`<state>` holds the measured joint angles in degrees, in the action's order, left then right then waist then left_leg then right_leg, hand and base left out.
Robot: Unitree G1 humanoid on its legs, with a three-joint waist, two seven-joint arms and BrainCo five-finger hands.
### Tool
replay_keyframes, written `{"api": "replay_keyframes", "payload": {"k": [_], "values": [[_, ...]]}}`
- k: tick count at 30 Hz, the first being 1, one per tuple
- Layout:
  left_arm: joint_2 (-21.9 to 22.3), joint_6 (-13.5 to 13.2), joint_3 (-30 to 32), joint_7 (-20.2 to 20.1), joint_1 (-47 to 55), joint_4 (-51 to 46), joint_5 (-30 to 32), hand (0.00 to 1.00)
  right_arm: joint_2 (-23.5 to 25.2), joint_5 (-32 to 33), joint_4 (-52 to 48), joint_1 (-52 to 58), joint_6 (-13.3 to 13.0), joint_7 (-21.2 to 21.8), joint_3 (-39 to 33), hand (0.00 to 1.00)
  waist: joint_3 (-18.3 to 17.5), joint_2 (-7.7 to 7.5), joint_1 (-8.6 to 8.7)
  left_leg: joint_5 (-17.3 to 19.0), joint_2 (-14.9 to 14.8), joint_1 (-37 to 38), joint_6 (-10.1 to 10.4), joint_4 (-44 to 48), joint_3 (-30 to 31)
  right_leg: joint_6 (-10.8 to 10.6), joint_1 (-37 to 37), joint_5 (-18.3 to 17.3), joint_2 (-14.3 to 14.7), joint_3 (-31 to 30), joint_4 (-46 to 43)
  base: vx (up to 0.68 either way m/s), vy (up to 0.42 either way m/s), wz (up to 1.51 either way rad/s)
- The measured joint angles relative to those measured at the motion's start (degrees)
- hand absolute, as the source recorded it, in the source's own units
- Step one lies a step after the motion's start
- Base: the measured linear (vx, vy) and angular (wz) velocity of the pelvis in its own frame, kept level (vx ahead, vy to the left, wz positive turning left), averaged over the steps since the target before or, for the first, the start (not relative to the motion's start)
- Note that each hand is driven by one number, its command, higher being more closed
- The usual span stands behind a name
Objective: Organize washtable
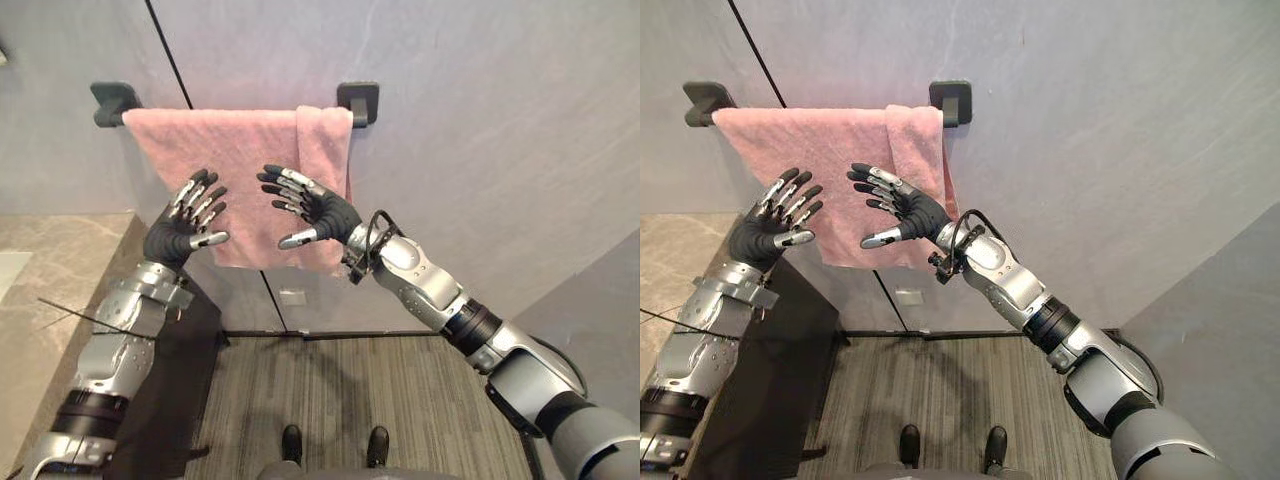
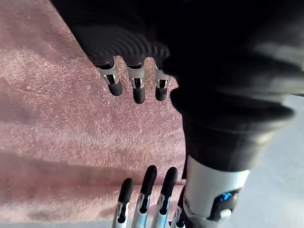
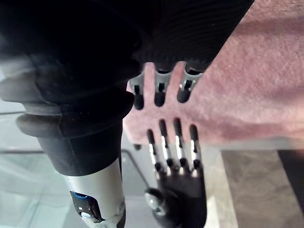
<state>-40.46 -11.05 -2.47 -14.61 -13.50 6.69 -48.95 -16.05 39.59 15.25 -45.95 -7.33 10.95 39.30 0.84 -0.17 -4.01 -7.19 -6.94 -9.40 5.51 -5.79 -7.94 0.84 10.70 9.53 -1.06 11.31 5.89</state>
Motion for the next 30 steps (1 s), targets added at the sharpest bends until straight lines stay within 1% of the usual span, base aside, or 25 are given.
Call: {"api": "replay_keyframes", "payload": {"k": [1,3,5,7,9,10,13,16,19,22,24,26,28,30], "values": [[0.00,0.00,-0.33,0.02,-0.73,0.41,0.00,0.00,0.09,-0.07,0.06,-0.12,0.01,-0.05,0.00,0.00,0.18,0.02,-0.07,-0.01,0.01,-0.29,-0.01,0.00,-0.04,0.01,0.32,0.01,0.00,-0.05,0.00,0.00,0.045,-0.01],[-0.01,0.09,-2.11,0.11,-4.15,2.32,0.05,0.00,0.19,-0.84,1.17,-2.39,0.10,-0.40,0.00,0.00,2.03,0.30,-0.08,-0.22,0.00,-1.19,-0.10,0.01,-0.02,0.11,1.22,0.15,0.02,-0.04,-0.10,-0.01,0.045,-0.01],[0.00,0.30,-3.19,0.27,-6.08,3.60,0.07,0.00,1.04,-0.90,2.07,-3.65,0.22,-0.91,-0.11,0.00,2.54,0.33,0.00,-0.43,-0.04,-2.09,-0.12,0.02,-0.04,0.27,2.17,0.41,0.10,-0.05,-0.20,0.00,0.037,-0.03],[0.15,0.65,-4.61,1.13,-9.27,5.80,0.21,0.00,1.38,-0.93,3.05,-4.81,0.25,-1.05,-0.17,0.00,3.78,0.33,0.14,-0.59,0.02,-2.60,-0.15,0.23,-0.28,0.47,2.79,0.68,0.25,-0.22,-0.22,0.02,0.044,-0.05],[1.02,0.67,-4.75,1.48,-11.26,7.74,0.28,0.00,1.75,-0.94,4.00,-4.81,0.32,-1.31,-0.23,0.00,4.43,0.35,0.14,-0.64,0.05,-2.61,-0.12,0.35,-0.43,0.48,2.84,0.68,0.28,-0.31,-0.22,0.03,0.049,-0.04],[1.23,0.64,-4.75,2.27,-12.22,8.67,0.71,0.00,1.86,-0.96,4.08,-4.81,0.46,-1.94,-0.39,0.00,4.84,0.38,0.15,-0.66,0.08,-2.67,-0.11,0.35,-0.47,0.48,2.94,0.68,0.30,-0.34,-0.22,0.04,0.059,-0.03],[1.30,0.61,-4.71,2.84,-13.09,10.33,1.36,0.00,1.97,-1.13,4.22,-4.81,0.56,-2.48,-1.33,0.00,5.11,0.39,0.21,-0.66,0.12,-3.00,-0.11,0.36,-0.71,0.48,3.38,0.68,0.30,-0.52,-0.22,0.03,0.052,-0.04],[2.45,0.65,-4.62,3.76,-13.07,12.02,2.51,0.00,1.66,-1.62,4.32,-4.82,1.05,-3.13,-3.75,0.00,5.80,0.40,0.29,-0.65,0.13,-2.97,-0.11,0.36,-0.89,0.50,3.43,0.70,0.30,-0.73,-0.22,0.01,0.052,-0.03],[4.07,0.69,-3.25,4.68,-12.11,12.07,3.63,0.00,0.73,-1.90,6.20,-4.81,1.12,-3.32,-7.56,0.00,6.60,0.40,0.25,-0.64,0.13,-2.93,-0.12,0.34,-1.21,0.54,3.53,0.90,0.30,-1.01,-0.21,-0.01,0.053,-0.05],[5.67,0.76,1.34,4.72,-9.18,12.04,3.61,0.00,-2.28,-1.86,6.84,-3.94,1.28,-3.36,-11.29,0.00,6.79,0.45,0.36,-0.62,0.12,-2.73,-0.12,0.29,-1.78,0.49,3.65,0.98,0.32,-1.59,-0.21,0.00,0.043,-0.10],[6.28,0.77,4.43,4.78,-5.90,12.01,3.61,0.00,-4.46,-1.82,6.80,-1.29,1.27,-3.37,-15.04,0.00,6.81,0.47,0.36,-0.62,0.05,-2.54,-0.12,0.25,-2.04,0.49,3.62,0.98,0.41,-1.83,-0.21,0.01,0.051,-0.07],[6.54,0.78,6.11,4.79,-3.62,12.00,3.61,0.00,-5.66,-1.81,6.65,1.04,1.27,-3.36,-17.04,0.00,6.82,0.48,0.37,-0.62,0.03,-2.44,-0.11,0.19,-2.13,0.49,3.59,0.98,0.44,-1.85,-0.21,0.01,0.034,-0.04],[7.38,0.86,9.40,4.70,0.48,12.02,3.62,0.00,-7.11,-1.78,6.39,5.81,1.35,-3.39,-20.91,0.00,6.82,0.50,0.36,-0.60,0.04,-2.30,-0.12,0.04,-2.22,0.48,3.50,0.98,0.43,-1.82,-0.21,0.01,0.046,-0.02],[8.04,0.89,11.00,4.67,2.06,12.12,3.62,0.00,-7.22,-1.76,6.35,8.00,1.36,-3.44,-23.31,0.00,6.82,0.49,0.31,-0.60,0.04,-2.19,-0.13,0.04,-2.21,0.48,3.40,0.97,0.43,-1.81,-0.21,0.01,0.046,0.00]]}}
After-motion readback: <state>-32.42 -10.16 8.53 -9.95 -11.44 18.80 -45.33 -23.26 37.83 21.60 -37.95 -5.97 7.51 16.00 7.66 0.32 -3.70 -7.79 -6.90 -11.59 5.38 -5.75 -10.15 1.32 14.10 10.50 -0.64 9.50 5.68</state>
